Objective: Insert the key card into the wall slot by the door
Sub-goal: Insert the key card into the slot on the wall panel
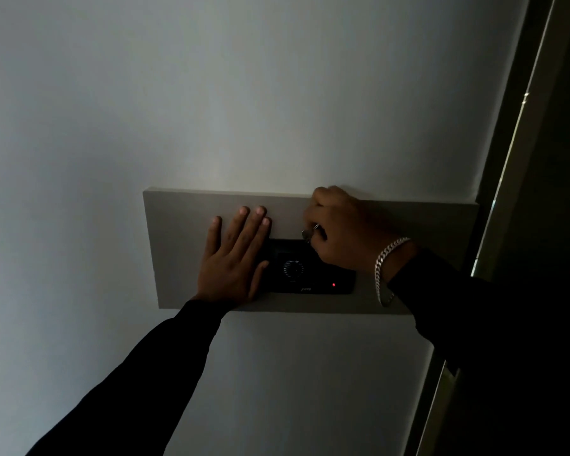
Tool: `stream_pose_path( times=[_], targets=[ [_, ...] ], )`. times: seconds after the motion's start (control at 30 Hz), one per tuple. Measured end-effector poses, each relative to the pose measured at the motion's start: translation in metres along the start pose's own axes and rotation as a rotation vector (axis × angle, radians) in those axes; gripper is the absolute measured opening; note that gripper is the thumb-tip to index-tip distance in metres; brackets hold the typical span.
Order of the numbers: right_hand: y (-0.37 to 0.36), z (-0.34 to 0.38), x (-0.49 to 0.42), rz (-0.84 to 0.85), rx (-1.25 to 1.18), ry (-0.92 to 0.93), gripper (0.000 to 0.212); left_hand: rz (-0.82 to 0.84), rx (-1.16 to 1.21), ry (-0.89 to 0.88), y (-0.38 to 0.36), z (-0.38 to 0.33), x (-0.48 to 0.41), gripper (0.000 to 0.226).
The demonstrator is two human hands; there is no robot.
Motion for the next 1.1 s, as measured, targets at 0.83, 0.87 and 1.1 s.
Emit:
stream_pose_path(
  times=[0.83,0.87,1.1],
  targets=[
    [-0.001,-0.044,0.044,-0.544,-0.246,-0.017,0.014,0.03,0.032,-0.001,0.003,0.0,0.001,0.064],
    [-0.001,-0.044,0.044,-0.55,-0.244,-0.016,0.014,0.029,0.033,-0.002,0.002,-0.001,0.001,0.064],
    [-0.009,-0.04,0.049,-0.607,-0.219,-0.045,0.008,-0.006,0.015,-0.017,0.001,0.0,0.001,0.064]
  ],
)
Point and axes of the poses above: each hand's wrist, its own x-axis away from the middle knuckle, its own y-axis out of the back of the hand, z = x × y, the point moved 9 cm from there along -x, towards the middle knuckle, and after that the axes turned 6 degrees about z, right-handed, at the moved point
